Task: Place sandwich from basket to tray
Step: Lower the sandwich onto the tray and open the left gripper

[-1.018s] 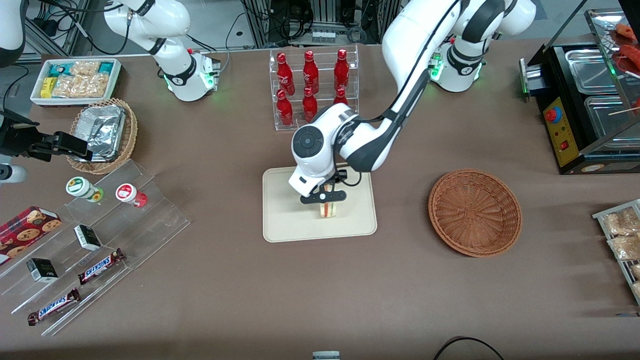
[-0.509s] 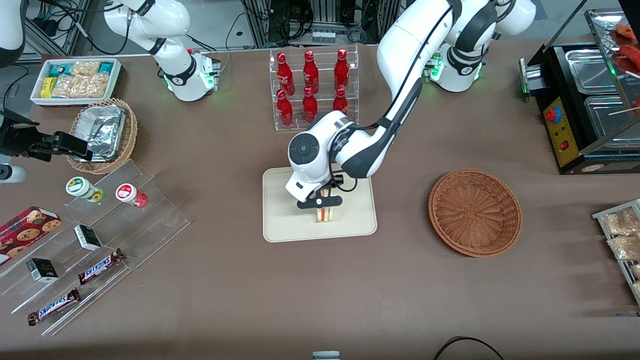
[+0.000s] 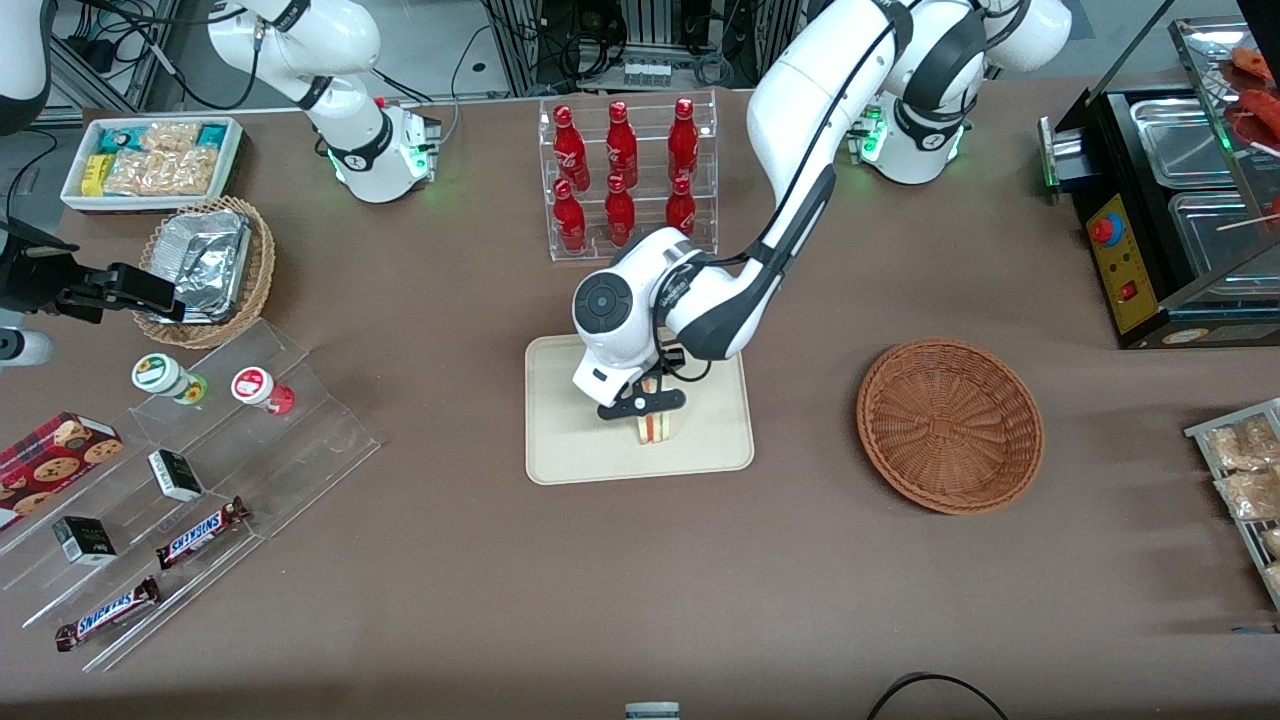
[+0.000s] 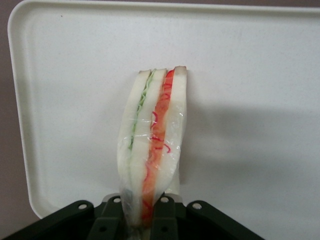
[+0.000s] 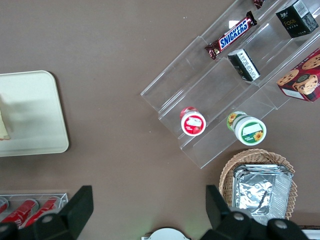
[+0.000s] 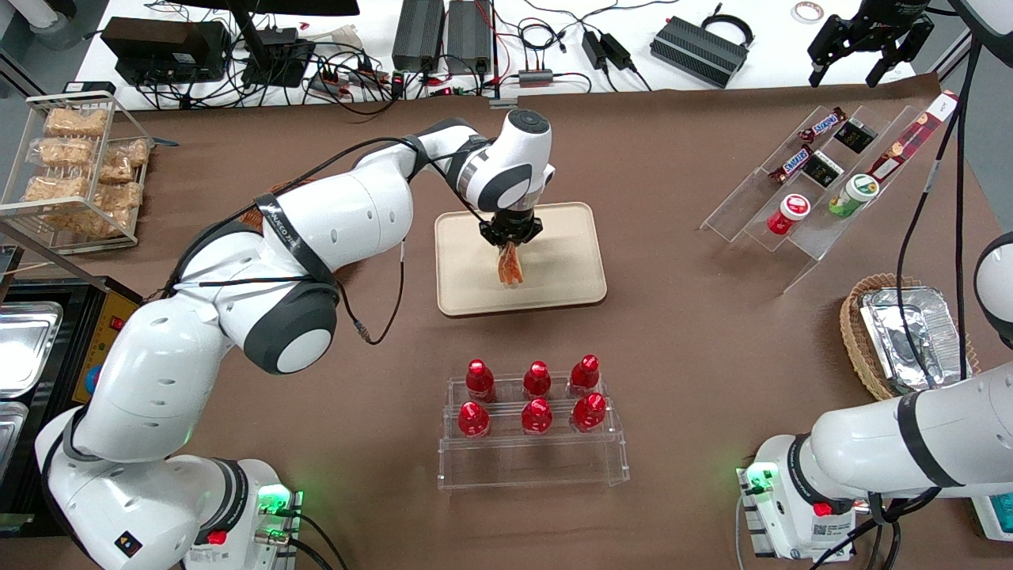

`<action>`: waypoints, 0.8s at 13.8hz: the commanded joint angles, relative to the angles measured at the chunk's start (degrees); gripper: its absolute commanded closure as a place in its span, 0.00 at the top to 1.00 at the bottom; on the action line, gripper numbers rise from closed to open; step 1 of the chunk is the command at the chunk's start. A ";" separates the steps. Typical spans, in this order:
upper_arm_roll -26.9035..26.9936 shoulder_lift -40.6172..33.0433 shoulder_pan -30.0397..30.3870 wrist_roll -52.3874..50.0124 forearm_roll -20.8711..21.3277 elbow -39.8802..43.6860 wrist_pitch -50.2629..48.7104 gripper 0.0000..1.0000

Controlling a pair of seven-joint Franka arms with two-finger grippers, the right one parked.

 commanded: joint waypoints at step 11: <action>0.89 1.04 -0.92 -1.70 1.04 2.17 -0.13 1.00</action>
